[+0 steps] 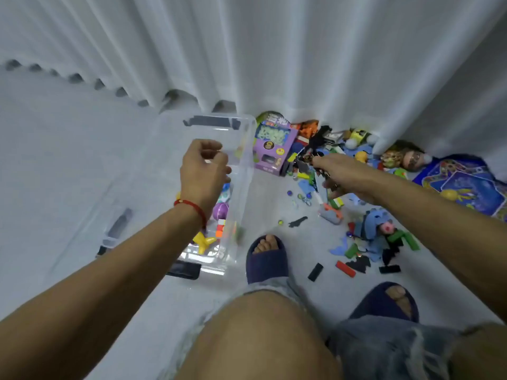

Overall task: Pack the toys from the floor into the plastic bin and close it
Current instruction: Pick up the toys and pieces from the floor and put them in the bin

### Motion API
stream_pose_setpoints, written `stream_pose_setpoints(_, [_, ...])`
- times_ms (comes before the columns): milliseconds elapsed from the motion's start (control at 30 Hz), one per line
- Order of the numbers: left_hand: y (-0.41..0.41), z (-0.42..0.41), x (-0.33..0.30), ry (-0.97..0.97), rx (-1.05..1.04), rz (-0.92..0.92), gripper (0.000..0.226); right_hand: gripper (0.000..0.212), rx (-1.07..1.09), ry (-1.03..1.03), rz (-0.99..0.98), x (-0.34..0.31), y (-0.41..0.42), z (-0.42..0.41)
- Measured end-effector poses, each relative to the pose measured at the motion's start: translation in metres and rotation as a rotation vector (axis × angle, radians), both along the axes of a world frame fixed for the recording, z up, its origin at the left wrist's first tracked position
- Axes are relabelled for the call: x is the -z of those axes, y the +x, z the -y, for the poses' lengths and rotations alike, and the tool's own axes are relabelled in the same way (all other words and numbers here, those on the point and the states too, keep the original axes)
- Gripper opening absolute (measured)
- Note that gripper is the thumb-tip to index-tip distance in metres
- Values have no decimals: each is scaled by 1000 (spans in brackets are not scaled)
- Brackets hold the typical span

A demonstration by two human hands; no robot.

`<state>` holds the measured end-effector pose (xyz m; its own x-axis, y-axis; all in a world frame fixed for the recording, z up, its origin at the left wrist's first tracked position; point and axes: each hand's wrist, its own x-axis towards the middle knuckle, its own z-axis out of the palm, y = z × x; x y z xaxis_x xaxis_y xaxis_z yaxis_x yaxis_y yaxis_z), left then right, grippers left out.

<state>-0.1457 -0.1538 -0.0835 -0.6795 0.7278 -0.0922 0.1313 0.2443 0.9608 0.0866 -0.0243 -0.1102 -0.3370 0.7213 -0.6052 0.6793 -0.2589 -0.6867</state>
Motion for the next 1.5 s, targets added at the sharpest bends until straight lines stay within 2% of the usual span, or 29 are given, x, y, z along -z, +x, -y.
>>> stream_pose_setpoints(67, [38,-11,21,-46,178,17,18,53,55,17,174,21,57,1])
stream_pose_setpoints(200, [99,-34,92,-365,543,-44,25,55,112,102,385,63,156,24])
stream_pose_setpoints(267, [119,-38,131,-513,694,-124,27,46,93,133,440,86,183,42])
stream_pose_setpoints(333, [137,-36,166,-635,862,-231,30,28,17,165,455,110,194,60])
stream_pose_setpoints(367, [146,-33,181,-691,955,-283,34,27,-36,189,437,124,193,68])
stream_pose_setpoints(433, [161,-23,211,-788,1144,-460,46,37,-167,244,392,151,183,82])
stream_pose_setpoints(533, [173,-9,242,-766,1321,-716,66,52,-374,362,539,191,159,100])
stream_pose_setpoints(600, [173,-3,255,-671,1399,-810,63,65,-403,395,691,208,142,109])
stream_pose_setpoints(700, [172,-5,263,-578,1391,-835,39,81,-307,423,758,226,132,119])
stream_pose_setpoints(800, [172,-14,267,-470,1198,-776,23,79,-232,492,724,237,134,122])
stream_pose_setpoints(867, [174,-24,266,-409,1113,-732,27,70,-212,508,674,241,135,123])
stream_pose_setpoints(967, [188,-39,267,-350,1172,-699,39,65,-164,496,616,240,136,122])
stream_pose_setpoints(1100, [198,-49,273,-348,1220,-713,35,63,-38,480,482,237,135,119])
stream_pose_setpoints(1267, [204,-54,273,-392,1217,-768,35,32,-132,500,426,237,132,125])
stream_pose_setpoints(1367, [207,-53,273,-388,1220,-752,31,16,48,453,300,226,139,124])
stream_pose_setpoints(1500, [203,-48,275,-461,1195,-799,24,26,498,199,78,205,156,120])
